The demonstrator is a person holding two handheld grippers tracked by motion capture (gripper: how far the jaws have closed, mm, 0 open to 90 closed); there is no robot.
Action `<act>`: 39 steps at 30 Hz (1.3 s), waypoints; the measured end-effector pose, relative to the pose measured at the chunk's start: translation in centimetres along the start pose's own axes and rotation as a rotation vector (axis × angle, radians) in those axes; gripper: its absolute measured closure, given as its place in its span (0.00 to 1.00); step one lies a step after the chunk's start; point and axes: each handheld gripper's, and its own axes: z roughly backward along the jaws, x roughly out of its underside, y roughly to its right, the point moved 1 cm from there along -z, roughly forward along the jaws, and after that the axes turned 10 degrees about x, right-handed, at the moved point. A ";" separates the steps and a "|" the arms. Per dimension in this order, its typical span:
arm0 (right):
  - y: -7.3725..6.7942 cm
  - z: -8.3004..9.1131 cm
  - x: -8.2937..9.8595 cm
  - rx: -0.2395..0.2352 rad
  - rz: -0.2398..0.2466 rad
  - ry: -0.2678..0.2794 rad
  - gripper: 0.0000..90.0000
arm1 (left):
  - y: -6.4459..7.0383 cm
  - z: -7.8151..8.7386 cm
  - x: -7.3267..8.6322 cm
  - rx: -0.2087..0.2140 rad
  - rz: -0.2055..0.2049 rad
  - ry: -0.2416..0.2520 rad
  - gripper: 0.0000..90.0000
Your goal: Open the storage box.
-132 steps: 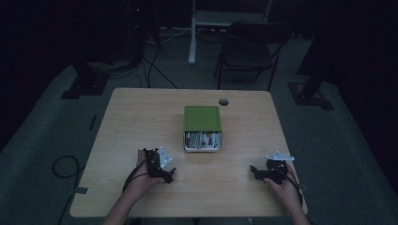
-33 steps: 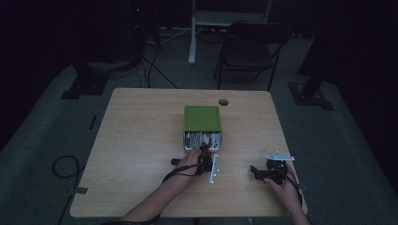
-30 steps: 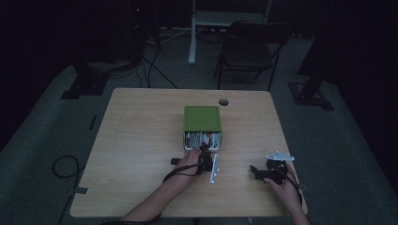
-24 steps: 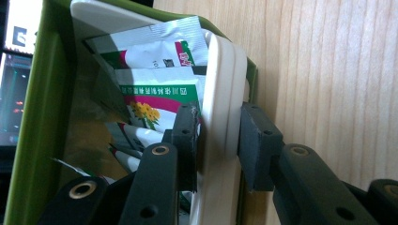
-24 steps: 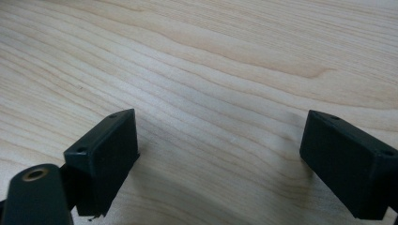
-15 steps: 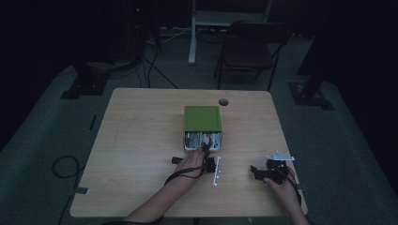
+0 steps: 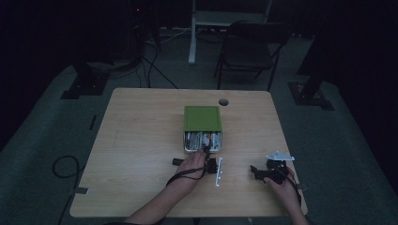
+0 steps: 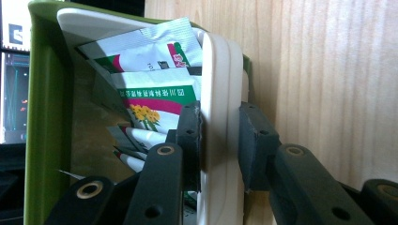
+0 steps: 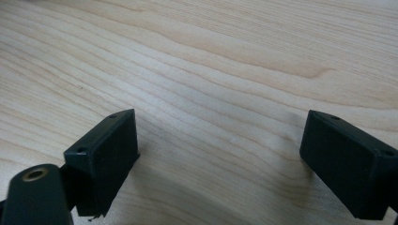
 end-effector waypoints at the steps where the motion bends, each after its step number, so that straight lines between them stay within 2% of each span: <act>1: 0.0 0.0 0.0 0.000 0.000 0.000 0.12 | 0.0 0.1 -0.1 0.003 -0.003 -0.007 0.81; 13: 0.0 0.0 0.0 0.000 0.001 0.000 0.12 | 0.7 1.3 -0.6 0.033 0.002 -0.016 0.82; 26: 0.0 0.0 0.0 0.000 0.001 0.000 0.12 | 1.4 2.3 -0.9 0.045 0.001 -0.015 0.82; 39: 0.0 0.0 0.0 0.001 0.000 0.000 0.12 | 1.9 3.5 -1.2 0.081 -0.002 -0.022 0.82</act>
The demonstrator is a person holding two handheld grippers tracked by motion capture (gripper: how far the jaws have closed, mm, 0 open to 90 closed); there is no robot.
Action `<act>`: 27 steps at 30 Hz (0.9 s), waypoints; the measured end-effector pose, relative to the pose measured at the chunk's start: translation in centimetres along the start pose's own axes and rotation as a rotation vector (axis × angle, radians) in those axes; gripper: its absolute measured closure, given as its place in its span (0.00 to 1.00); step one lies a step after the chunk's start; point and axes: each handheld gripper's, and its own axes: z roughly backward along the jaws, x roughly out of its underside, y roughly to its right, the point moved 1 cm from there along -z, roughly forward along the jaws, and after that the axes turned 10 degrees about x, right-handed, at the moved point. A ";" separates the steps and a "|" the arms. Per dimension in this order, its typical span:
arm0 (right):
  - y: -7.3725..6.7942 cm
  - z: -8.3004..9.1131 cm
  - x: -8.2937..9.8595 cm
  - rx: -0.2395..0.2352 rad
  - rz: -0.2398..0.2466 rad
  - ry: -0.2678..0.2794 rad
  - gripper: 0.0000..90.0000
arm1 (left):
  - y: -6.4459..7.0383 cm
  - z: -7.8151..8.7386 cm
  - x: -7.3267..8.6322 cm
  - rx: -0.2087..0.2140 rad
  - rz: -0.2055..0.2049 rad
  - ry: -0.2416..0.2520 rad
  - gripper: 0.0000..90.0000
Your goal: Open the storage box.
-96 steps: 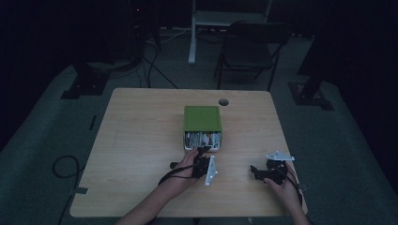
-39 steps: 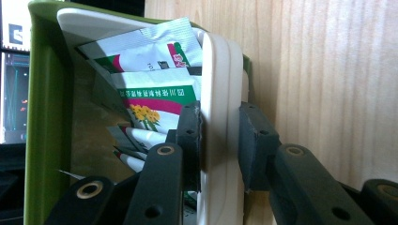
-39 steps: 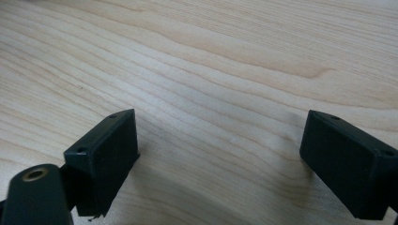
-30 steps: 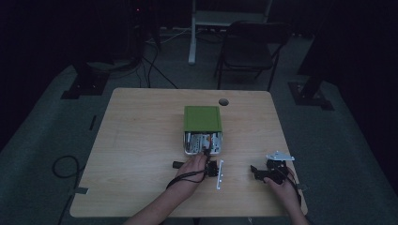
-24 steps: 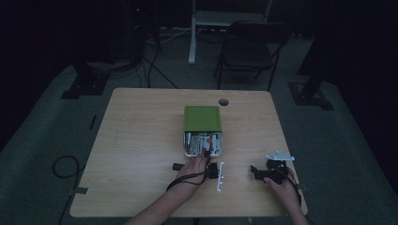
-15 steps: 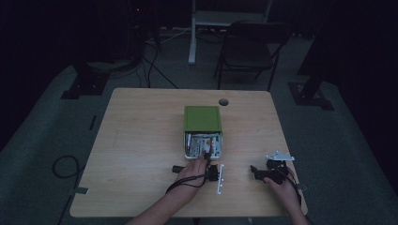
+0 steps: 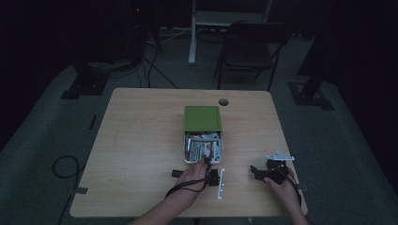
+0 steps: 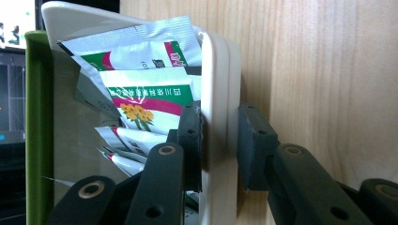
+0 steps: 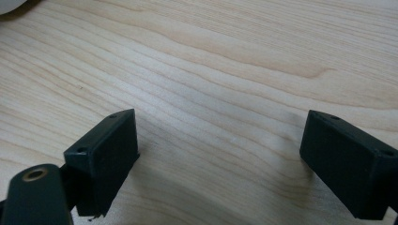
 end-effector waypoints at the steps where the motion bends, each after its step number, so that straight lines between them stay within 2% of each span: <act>1: 0.0 0.0 0.0 0.000 0.000 0.000 0.12 | 0.0 0.1 0.0 0.004 0.000 0.003 0.82; 14: 0.0 0.0 0.0 0.000 0.000 0.000 0.12 | 1.1 1.0 -0.3 0.023 0.003 -0.002 0.82; 19: 0.0 0.0 0.0 0.000 0.000 0.000 0.12 | 1.4 1.3 -0.3 0.024 0.007 0.012 0.82; 27: 0.0 0.0 0.0 0.000 0.001 0.000 0.12 | 2.0 1.6 -0.4 0.032 0.003 -0.008 0.82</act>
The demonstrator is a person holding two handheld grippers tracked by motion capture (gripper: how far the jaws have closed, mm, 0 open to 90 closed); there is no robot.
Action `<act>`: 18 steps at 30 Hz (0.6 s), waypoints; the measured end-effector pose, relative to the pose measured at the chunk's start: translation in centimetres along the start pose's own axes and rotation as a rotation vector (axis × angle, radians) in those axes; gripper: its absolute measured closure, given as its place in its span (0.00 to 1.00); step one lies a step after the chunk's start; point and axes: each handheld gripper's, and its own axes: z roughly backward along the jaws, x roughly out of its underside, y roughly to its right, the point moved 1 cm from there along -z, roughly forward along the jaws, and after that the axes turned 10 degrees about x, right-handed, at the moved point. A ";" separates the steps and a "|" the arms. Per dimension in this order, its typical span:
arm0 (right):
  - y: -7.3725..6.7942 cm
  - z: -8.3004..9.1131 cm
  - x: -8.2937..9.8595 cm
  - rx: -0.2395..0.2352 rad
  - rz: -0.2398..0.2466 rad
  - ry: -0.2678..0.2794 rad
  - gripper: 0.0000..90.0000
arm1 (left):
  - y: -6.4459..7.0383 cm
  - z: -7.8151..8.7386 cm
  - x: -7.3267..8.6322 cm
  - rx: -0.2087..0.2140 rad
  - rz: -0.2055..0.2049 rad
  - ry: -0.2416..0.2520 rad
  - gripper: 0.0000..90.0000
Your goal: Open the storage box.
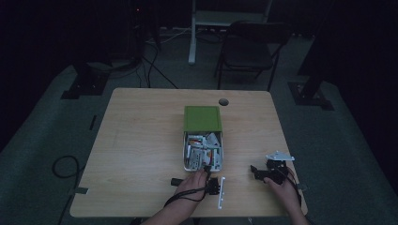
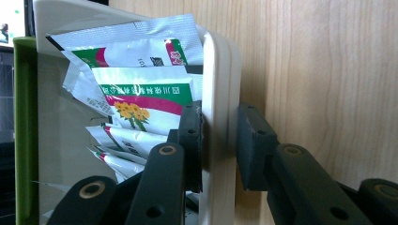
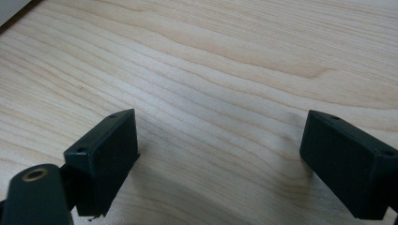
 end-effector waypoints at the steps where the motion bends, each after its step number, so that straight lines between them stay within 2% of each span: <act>1: 0.0 0.0 0.0 0.000 0.000 0.000 0.12 | 0.0 0.1 -0.1 0.002 0.002 -0.003 0.82; 6: 0.0 0.0 0.0 0.000 0.000 0.000 0.12 | 0.1 0.1 -0.1 0.004 -0.007 -0.002 0.82; 8: 0.0 0.0 0.0 0.000 0.000 0.000 0.12 | 0.1 0.1 0.0 0.009 0.004 0.014 0.82; 11: 0.0 0.0 0.0 0.000 0.000 0.000 0.12 | -0.1 0.1 0.1 0.018 0.018 0.032 0.75; 12: 0.0 0.0 0.0 0.000 0.000 0.000 0.12 | -0.1 0.0 0.2 0.019 0.036 0.051 0.73; 14: 0.0 0.0 0.0 0.000 0.000 0.000 0.12 | -0.3 0.3 0.2 0.067 0.077 0.081 0.73; 16: 0.0 0.0 0.0 0.000 0.000 0.000 0.12 | -0.4 0.4 0.2 0.083 0.091 0.094 0.72; 18: 0.0 0.0 0.0 0.000 0.000 0.000 0.12 | -0.6 0.6 0.4 0.101 0.126 0.119 0.72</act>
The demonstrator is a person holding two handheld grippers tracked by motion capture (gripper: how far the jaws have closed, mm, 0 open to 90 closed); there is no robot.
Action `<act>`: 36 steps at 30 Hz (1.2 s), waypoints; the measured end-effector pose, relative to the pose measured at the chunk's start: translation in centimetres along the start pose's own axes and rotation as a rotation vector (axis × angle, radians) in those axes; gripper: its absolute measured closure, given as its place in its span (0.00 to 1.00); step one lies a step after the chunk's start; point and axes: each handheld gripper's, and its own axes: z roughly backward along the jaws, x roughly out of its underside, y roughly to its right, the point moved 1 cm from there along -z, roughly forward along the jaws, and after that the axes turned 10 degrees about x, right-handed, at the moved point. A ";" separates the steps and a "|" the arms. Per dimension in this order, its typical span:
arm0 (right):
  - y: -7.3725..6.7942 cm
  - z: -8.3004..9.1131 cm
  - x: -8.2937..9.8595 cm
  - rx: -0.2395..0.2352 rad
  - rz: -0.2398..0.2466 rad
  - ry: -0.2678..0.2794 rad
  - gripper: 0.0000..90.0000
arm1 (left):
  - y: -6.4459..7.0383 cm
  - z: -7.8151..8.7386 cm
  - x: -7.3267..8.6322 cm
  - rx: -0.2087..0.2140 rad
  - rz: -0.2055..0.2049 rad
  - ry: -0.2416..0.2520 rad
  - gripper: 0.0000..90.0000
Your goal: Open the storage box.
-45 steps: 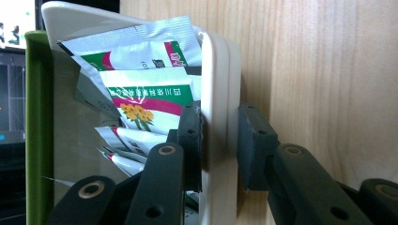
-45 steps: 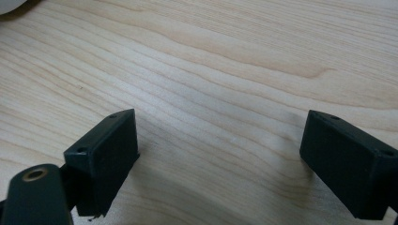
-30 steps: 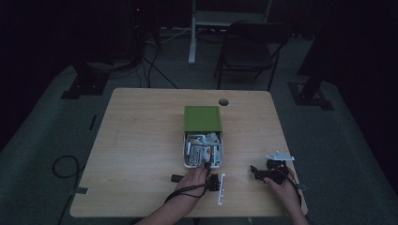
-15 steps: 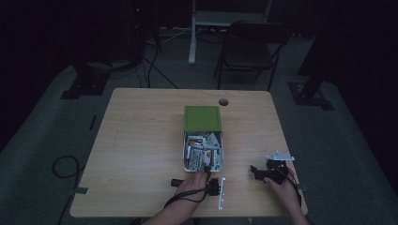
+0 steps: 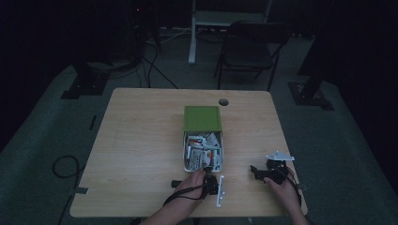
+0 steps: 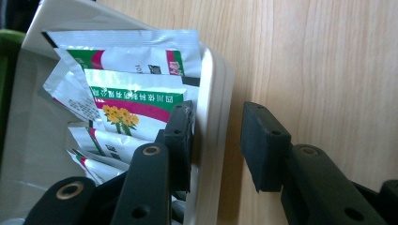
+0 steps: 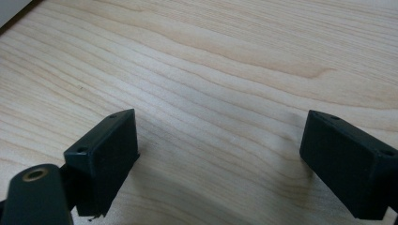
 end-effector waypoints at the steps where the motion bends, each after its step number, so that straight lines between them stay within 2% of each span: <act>1: 0.0 0.0 0.0 0.000 0.000 0.000 0.12 | -0.1 0.1 0.1 0.008 0.008 0.006 0.72; 2: 0.0 0.0 0.0 0.000 0.000 0.000 0.12 | -0.2 0.2 0.2 0.023 0.035 0.023 0.72; 4: 0.0 0.0 0.0 0.000 0.000 0.000 0.12 | -0.4 0.5 0.4 0.040 0.056 0.042 0.72; 6: 0.0 0.0 0.0 0.000 0.000 0.000 0.12 | -0.6 0.8 0.6 0.060 0.095 0.070 0.72; 14: 0.0 0.0 0.0 0.000 0.000 0.000 0.12 | -0.8 2.0 1.5 0.119 0.201 0.152 0.72; 16: 0.0 0.0 0.0 0.000 0.000 0.000 0.12 | -0.8 2.4 1.8 0.131 0.220 0.171 0.72; 22: 0.0 0.0 0.0 0.000 0.000 0.000 0.12 | -0.8 3.4 2.2 0.137 0.239 0.203 0.73; 27: 0.0 0.0 0.0 0.000 0.000 0.000 0.12 | -0.3 3.7 2.9 0.177 0.282 0.230 0.73; 36: 0.0 0.0 0.0 0.000 0.000 0.000 0.12 | 0.1 4.3 4.4 0.209 0.336 0.241 0.73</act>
